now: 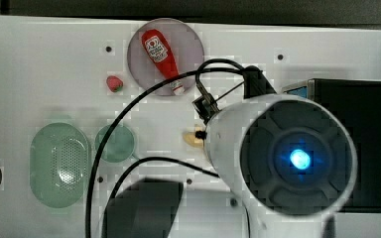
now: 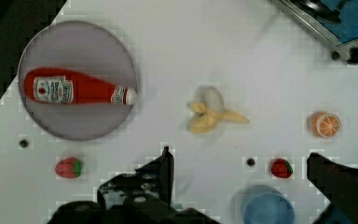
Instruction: Pick Banana and place it in mug.
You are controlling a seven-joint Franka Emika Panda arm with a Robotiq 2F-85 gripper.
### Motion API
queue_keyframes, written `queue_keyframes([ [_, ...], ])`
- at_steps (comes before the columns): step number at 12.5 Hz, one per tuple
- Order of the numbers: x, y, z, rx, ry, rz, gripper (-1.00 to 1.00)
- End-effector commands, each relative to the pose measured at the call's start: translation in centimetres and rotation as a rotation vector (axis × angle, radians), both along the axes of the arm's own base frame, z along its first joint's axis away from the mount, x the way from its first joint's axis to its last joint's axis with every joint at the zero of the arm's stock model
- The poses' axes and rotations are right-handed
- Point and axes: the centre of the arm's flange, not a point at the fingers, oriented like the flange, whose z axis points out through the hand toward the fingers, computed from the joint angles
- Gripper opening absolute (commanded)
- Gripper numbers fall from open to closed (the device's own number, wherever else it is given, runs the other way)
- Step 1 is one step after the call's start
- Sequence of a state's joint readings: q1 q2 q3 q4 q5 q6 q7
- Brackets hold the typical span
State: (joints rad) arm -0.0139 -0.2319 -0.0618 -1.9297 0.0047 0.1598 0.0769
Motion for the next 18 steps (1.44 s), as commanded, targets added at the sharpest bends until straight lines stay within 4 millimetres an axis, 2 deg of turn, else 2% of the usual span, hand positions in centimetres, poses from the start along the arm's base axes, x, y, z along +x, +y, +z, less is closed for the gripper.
queue_keyframes([
  [1, 1.4, 0.9, -13.0, 0.01, 0.142, 0.04, 1.0],
  [5, 1.2, 1.0, -21.7, 0.003, 0.114, 0.038, 1.0],
  [10, -0.5, 1.1, -31.9, -0.006, 0.109, 0.037, 1.0],
  [15, -1.5, 1.3, -39.9, -0.016, 0.103, 0.042, 1.0],
  [18, -1.6, 1.9, -42.9, -0.018, 0.081, 0.055, 1.0],
])
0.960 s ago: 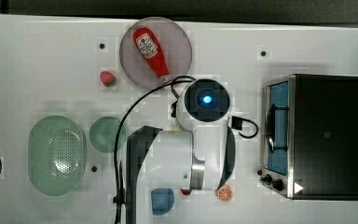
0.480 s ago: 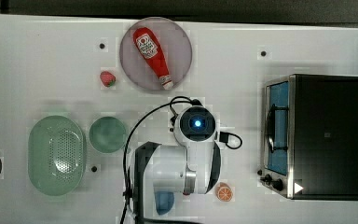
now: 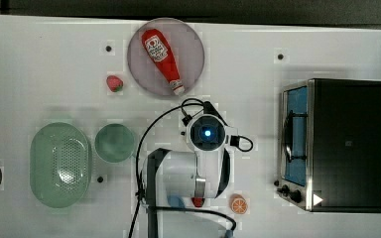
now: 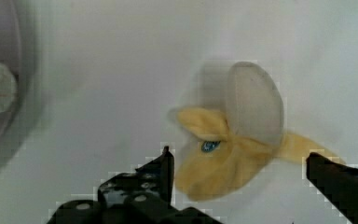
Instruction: Pick Banana and place it in mug.
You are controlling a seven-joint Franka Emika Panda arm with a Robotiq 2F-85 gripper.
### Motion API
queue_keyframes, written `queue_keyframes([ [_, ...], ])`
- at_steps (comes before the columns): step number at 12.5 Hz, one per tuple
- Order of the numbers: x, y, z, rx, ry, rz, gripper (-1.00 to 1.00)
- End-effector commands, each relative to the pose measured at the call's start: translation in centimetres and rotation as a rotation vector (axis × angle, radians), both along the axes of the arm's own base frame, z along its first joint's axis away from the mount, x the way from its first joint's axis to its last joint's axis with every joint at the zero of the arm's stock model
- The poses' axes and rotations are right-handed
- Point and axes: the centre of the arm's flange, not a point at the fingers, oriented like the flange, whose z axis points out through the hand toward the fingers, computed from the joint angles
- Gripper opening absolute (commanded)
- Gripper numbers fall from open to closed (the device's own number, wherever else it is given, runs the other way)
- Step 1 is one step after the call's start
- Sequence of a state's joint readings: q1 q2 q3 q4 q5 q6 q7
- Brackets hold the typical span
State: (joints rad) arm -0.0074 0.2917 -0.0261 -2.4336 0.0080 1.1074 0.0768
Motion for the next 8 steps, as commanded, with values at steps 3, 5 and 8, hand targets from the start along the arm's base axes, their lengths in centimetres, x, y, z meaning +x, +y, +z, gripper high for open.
queue_keyframes([
  [3, -1.14, 0.05, -3.71, 0.002, -0.013, 0.024, 0.65],
  [5, -0.94, 0.09, -3.46, 0.001, -0.029, 0.025, 0.2],
  [8, -0.87, -0.1, -3.13, 0.0, -0.035, 0.021, -0.45],
])
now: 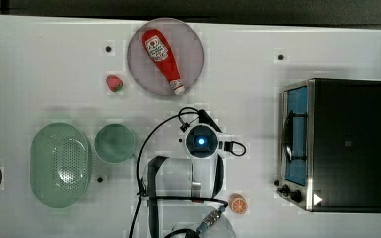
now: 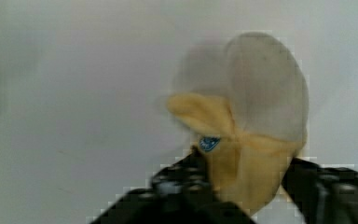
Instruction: Pick Banana and place it in mug.
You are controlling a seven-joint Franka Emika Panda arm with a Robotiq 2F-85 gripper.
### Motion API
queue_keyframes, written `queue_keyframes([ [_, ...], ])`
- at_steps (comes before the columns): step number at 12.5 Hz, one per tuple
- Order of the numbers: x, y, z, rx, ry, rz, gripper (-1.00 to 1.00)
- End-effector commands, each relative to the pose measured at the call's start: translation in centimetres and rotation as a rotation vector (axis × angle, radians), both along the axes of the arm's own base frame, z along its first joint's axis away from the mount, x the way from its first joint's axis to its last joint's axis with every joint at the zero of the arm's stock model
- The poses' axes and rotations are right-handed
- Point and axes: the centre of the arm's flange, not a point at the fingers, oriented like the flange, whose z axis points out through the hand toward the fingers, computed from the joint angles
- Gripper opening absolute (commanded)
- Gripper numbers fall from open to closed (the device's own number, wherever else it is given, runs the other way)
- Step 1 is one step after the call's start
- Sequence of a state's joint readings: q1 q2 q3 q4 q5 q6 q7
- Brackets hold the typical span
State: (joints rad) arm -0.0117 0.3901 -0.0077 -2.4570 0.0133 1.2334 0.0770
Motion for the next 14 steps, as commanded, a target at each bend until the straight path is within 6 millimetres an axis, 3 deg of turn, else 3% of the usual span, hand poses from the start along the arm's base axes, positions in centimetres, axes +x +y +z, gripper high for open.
queue_keyframes([
  [1, 0.6, -1.1, 1.7, -0.006, -0.039, 0.008, -0.46],
  [3, 1.3, -1.8, 4.4, -0.008, -0.071, -0.007, -0.46],
  [5, 1.9, -2.5, 8.9, -0.006, -0.08, -0.021, -0.46],
  [10, 1.7, -3.9, 25.2, 0.018, -0.027, -0.046, -0.46],
  [12, 0.8, -2.9, 29.0, 0.024, 0.016, -0.029, -0.46],
  [14, 0.6, -0.5, 31.4, 0.015, -0.018, -0.021, -0.46],
])
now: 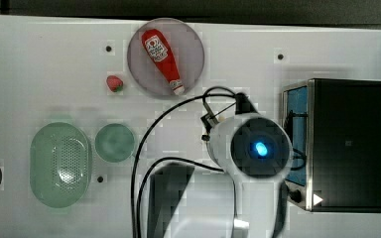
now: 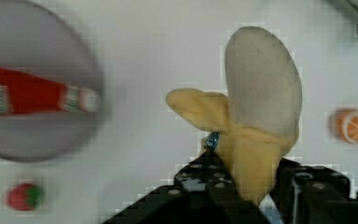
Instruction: Pick Banana and place it in mug.
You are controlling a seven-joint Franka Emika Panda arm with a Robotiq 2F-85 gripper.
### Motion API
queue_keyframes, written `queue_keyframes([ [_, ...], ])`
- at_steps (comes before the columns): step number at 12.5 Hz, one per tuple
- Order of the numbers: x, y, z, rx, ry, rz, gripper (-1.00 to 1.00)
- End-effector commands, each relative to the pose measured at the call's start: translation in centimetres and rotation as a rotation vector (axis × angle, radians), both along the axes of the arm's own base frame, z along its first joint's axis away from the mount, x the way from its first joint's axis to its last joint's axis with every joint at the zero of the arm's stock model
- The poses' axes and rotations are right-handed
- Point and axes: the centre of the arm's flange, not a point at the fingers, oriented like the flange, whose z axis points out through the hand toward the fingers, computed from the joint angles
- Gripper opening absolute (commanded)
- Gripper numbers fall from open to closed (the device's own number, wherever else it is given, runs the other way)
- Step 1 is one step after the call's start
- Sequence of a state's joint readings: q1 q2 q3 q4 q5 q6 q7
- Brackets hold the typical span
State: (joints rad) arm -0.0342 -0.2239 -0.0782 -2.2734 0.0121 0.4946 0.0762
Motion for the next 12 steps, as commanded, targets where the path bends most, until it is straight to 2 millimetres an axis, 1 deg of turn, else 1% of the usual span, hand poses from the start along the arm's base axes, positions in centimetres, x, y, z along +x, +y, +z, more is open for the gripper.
queue_keyframes([
  [1, -0.1, 5.5, 1.5, -0.016, 0.023, 0.05, -0.46],
  [2, -0.4, 7.4, 2.0, -0.025, 0.021, 0.049, -0.46],
  [3, -0.8, 9.6, 2.2, -0.035, 0.028, 0.06, -0.46],
  [7, -2.0, 18.9, 0.7, -0.021, 0.049, 0.076, -0.46],
  [8, -2.3, 21.1, 0.2, -0.01, 0.05, 0.068, -0.46],
  [10, -2.7, 24.8, -1.4, 0.005, 0.046, 0.035, -0.46],
  [12, -2.9, 27.8, -3.8, 0.011, 0.05, -0.024, -0.46],
])
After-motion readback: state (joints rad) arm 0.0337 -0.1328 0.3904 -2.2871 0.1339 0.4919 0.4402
